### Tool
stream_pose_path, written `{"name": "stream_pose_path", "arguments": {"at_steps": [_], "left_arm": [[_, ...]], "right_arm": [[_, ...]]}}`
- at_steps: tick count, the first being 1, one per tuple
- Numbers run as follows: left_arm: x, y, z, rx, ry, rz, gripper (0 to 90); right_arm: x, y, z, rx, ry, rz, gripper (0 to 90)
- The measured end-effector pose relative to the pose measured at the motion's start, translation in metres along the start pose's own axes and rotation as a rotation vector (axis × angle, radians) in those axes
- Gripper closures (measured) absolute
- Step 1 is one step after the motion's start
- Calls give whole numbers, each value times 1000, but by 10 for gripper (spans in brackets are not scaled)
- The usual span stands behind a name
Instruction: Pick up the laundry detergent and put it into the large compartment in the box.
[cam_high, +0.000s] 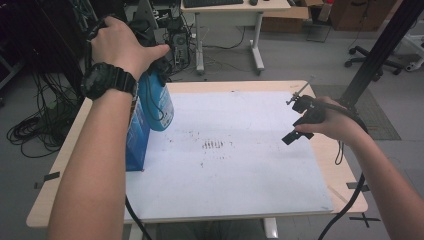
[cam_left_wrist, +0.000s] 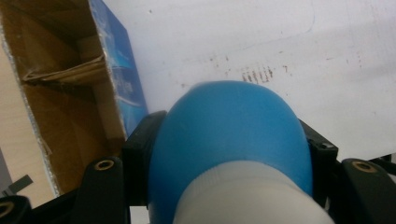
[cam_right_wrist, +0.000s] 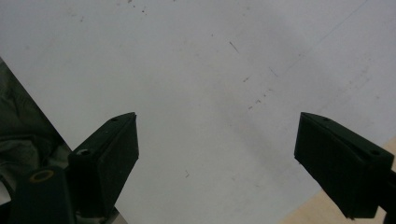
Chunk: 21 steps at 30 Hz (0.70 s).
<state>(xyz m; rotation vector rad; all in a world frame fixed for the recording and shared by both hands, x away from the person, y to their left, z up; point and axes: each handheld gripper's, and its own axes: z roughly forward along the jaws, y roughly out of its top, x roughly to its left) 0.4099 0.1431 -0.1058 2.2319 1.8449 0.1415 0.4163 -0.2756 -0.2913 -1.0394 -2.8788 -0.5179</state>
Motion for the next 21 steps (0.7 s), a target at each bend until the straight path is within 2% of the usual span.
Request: {"name": "stream_pose_path", "arguments": {"at_steps": [11,21], "left_arm": [[15,1,-4,7,7,-15,382],[26,3,-5,7,14,-23,382]], "right_arm": [[5,7,0,2,5,-12,140],[3,6,0,-1,4,-5,140]]}}
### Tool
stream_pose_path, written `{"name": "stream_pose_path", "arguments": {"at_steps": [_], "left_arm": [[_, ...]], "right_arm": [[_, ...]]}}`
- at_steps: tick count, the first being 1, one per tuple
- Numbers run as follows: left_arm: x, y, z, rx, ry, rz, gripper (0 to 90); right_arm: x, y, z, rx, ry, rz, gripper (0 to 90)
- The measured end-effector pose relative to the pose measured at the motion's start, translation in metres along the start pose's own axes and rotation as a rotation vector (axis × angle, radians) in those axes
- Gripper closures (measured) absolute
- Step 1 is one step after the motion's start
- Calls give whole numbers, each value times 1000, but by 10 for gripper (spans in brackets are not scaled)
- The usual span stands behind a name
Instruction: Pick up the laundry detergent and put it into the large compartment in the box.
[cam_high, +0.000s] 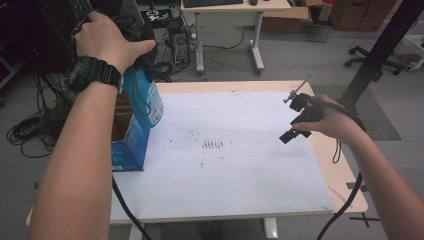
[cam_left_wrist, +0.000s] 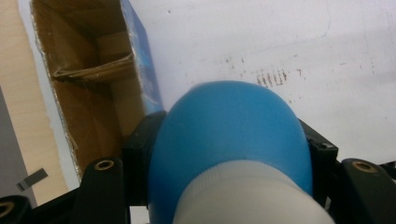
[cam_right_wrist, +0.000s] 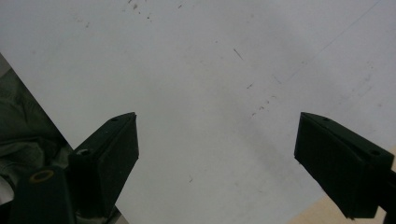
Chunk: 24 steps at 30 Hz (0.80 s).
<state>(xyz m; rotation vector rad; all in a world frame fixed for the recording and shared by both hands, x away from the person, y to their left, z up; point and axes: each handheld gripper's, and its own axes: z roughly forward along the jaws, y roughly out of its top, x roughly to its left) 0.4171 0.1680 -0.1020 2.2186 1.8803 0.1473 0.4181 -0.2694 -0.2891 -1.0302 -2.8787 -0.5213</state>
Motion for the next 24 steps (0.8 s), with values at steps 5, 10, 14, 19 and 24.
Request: {"name": "stream_pose_path", "arguments": {"at_steps": [5,10,14,19,24], "left_arm": [[7,-1,0,2,9,-15,382],[15,-2,-1,4,9,-33,382],[21,-4,-3,3,14,-44,382],[28,-6,-3,2,20,-62,382],[38,-8,-2,1,23,-85,382]], "right_arm": [[-1,-1,2,4,1,4,140],[-2,-1,1,3,1,9,140],[-2,-2,0,5,-2,17,140],[-1,-2,0,5,-1,16,140],[-2,-4,0,5,-1,23,140]]}}
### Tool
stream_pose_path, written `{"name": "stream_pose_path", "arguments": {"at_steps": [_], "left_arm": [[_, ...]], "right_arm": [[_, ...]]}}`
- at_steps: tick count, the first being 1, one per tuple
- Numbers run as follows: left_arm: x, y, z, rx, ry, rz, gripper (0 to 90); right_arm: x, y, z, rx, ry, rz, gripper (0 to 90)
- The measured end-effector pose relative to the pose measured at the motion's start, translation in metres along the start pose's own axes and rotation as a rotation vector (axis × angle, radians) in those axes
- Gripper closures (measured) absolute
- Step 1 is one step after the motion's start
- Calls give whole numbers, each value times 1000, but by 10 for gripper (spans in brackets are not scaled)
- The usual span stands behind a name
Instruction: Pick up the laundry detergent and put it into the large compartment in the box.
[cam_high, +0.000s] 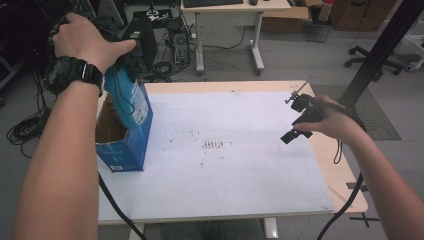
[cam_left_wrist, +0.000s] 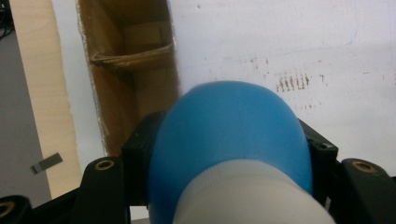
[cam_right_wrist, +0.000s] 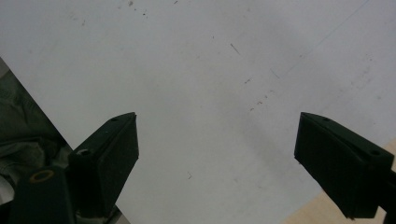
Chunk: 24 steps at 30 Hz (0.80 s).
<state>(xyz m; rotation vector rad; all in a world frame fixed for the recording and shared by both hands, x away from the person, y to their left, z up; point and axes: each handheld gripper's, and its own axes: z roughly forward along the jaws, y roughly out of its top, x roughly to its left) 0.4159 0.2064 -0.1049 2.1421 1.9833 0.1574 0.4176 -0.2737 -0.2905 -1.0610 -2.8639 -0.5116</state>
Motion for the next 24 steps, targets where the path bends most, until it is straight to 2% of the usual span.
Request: {"name": "stream_pose_path", "arguments": {"at_steps": [6,10,24], "left_arm": [[9,-1,0,-15,8,-18,383],[19,-2,0,-21,13,-44,382],[41,-5,9,-14,50,-83,382]], "right_arm": [[-2,-1,0,1,1,5,140],[-3,-2,0,0,0,9,140],[-3,-2,1,7,-1,11,140]]}}
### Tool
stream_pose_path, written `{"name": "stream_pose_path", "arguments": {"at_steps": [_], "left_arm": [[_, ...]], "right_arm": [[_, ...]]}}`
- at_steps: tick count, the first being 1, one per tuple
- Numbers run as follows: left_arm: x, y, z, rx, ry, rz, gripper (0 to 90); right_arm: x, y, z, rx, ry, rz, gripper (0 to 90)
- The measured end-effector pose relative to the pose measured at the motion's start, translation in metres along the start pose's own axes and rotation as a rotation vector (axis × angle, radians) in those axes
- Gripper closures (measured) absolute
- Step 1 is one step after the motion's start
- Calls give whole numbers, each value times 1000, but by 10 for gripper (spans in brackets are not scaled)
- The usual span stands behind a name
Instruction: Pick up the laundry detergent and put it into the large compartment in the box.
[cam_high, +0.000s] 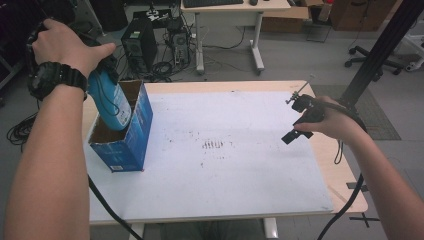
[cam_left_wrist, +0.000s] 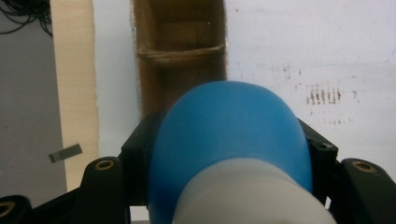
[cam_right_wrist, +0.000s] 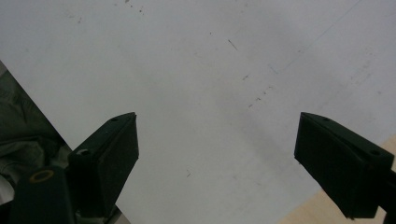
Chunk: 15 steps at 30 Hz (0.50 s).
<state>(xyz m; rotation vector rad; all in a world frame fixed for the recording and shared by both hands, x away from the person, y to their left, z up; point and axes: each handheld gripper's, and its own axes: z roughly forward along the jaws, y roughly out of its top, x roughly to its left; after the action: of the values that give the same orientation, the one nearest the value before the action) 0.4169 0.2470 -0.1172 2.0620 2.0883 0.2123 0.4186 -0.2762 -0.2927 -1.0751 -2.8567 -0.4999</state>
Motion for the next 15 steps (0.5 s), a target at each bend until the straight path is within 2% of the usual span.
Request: {"name": "stream_pose_path", "arguments": {"at_steps": [4,15], "left_arm": [[5,1,2,-7,12,-6,382],[7,2,6,-6,25,-10,382]], "right_arm": [[-1,-1,0,0,-1,8,140],[-2,-2,2,2,2,11,139]]}}
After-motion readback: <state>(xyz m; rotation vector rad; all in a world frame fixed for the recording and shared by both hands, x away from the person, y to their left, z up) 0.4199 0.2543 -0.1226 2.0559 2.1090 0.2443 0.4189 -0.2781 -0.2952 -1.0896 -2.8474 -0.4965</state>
